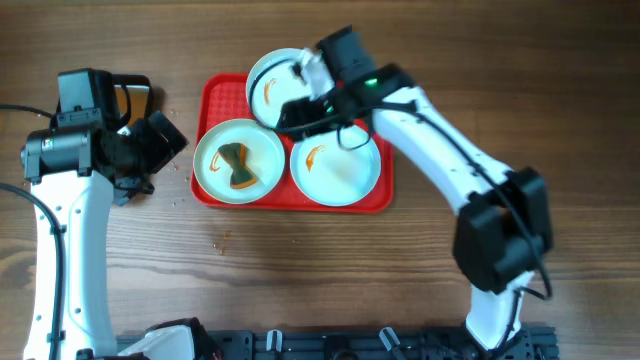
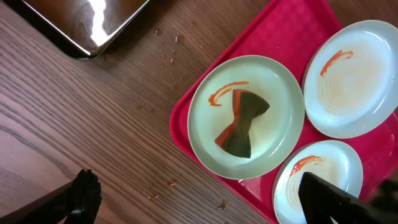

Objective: Clean dirty plates on tray and stack at the side
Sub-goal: 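Reach the right gripper to the left plate's rim and grasp it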

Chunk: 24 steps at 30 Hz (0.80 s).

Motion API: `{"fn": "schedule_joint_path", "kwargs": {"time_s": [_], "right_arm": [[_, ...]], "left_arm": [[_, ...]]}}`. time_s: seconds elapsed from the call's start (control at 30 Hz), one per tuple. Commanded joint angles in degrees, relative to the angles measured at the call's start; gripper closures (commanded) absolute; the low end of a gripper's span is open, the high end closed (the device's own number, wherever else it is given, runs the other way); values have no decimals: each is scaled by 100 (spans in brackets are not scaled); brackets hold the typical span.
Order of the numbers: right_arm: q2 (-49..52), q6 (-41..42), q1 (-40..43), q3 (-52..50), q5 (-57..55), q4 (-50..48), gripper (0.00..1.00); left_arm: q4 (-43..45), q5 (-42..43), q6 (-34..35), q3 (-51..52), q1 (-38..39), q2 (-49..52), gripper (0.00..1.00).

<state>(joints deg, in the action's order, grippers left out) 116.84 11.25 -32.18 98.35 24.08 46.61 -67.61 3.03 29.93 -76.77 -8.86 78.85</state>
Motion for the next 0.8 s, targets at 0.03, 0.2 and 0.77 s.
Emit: {"fn": "schedule_joint_path", "kwargs": {"time_s": [0.03,0.2,0.77], "right_arm": [[822,-177,-136,1453,-501,975,12],[844,120,-214,1174,-507,-660,9],[1399,509,-782,-109,-1777,-1652,55]], "left_arm": [[76,9,55,2,-31,-9,0],[31,9,52,2,-31,-9,0],[98,9,35,2,-31,-9,0]]}}
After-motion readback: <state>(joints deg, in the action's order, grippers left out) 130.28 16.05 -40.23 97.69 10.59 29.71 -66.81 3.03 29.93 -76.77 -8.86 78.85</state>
